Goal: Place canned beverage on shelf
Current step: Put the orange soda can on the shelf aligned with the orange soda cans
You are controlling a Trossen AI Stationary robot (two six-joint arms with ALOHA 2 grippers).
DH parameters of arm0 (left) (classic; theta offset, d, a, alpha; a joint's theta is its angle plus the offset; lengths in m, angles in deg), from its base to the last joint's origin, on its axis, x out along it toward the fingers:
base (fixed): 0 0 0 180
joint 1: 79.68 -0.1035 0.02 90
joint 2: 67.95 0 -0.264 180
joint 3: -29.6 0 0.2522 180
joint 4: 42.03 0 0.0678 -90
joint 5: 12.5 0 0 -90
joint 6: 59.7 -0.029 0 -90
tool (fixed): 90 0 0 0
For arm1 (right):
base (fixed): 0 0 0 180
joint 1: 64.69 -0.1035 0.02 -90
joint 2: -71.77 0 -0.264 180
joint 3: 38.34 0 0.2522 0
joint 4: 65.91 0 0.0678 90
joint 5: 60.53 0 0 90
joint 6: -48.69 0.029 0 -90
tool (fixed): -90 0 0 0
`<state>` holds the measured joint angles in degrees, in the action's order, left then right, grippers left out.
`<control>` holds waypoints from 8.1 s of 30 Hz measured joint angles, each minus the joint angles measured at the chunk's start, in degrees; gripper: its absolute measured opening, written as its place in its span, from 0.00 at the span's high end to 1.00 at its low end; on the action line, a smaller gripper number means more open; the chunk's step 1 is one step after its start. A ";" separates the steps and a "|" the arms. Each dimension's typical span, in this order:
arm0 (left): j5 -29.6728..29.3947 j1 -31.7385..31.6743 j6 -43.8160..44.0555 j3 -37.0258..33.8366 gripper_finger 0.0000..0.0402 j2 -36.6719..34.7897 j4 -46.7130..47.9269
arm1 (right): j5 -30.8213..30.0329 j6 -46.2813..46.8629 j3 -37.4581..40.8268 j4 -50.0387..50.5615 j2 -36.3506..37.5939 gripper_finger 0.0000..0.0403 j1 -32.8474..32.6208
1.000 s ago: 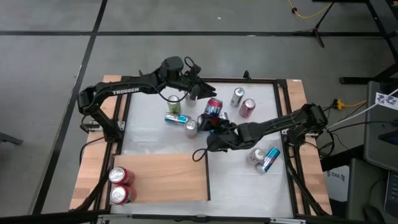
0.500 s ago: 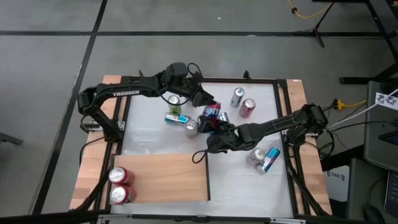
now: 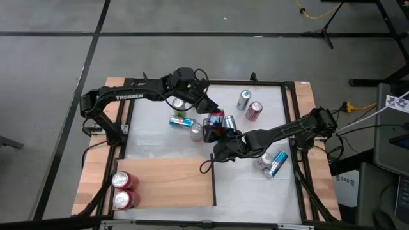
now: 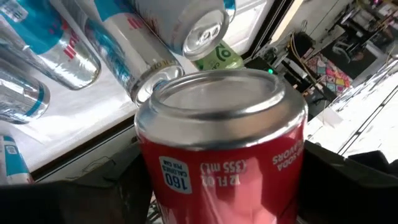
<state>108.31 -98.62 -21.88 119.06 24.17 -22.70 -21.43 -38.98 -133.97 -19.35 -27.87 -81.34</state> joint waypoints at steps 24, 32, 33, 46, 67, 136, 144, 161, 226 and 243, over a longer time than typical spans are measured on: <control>8.15 0.60 0.70 -0.13 0.17 0.07 1.59 | -0.84 -1.75 -0.02 -3.69 0.01 0.27 -2.81; 3.96 2.94 0.28 -0.13 0.17 0.07 1.53 | 1.19 -1.22 -0.01 -3.52 0.02 0.27 -2.79; 3.96 3.08 -0.08 -0.13 0.17 0.07 1.53 | 1.27 -1.21 -0.02 -3.45 0.00 0.27 -2.81; 5.88 3.95 -10.17 -0.13 0.17 0.07 1.49 | 2.12 -1.23 -0.04 -4.34 0.01 0.27 -2.94; 6.86 3.95 -12.74 -0.13 0.11 0.07 1.38 | 2.06 -1.32 -0.04 -4.38 0.02 0.27 -3.26; 12.68 5.59 8.56 -0.13 0.05 0.02 9.88 | 13.18 -13.34 -0.04 -7.66 0.02 0.27 -3.29; 11.83 6.38 6.66 -0.13 0.07 0.02 9.88 | 14.63 -13.37 -0.04 -7.47 0.04 0.27 -3.29; 12.16 6.31 6.42 -0.15 0.24 0.07 9.59 | 15.44 -13.08 -0.05 -7.51 0.11 0.27 -3.26; 17.98 -4.86 1.12 -0.07 0.24 -2.34 8.00 | 2.08 11.33 -0.01 -10.24 7.79 0.02 -5.33; -2.97 -0.50 -9.95 -0.07 0.24 -31.46 33.13 | -2.22 27.00 -0.05 -10.36 13.35 0.02 -6.19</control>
<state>105.33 -99.12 -31.83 119.00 -7.29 10.43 -23.65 -11.98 -134.02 -29.71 -14.51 -87.54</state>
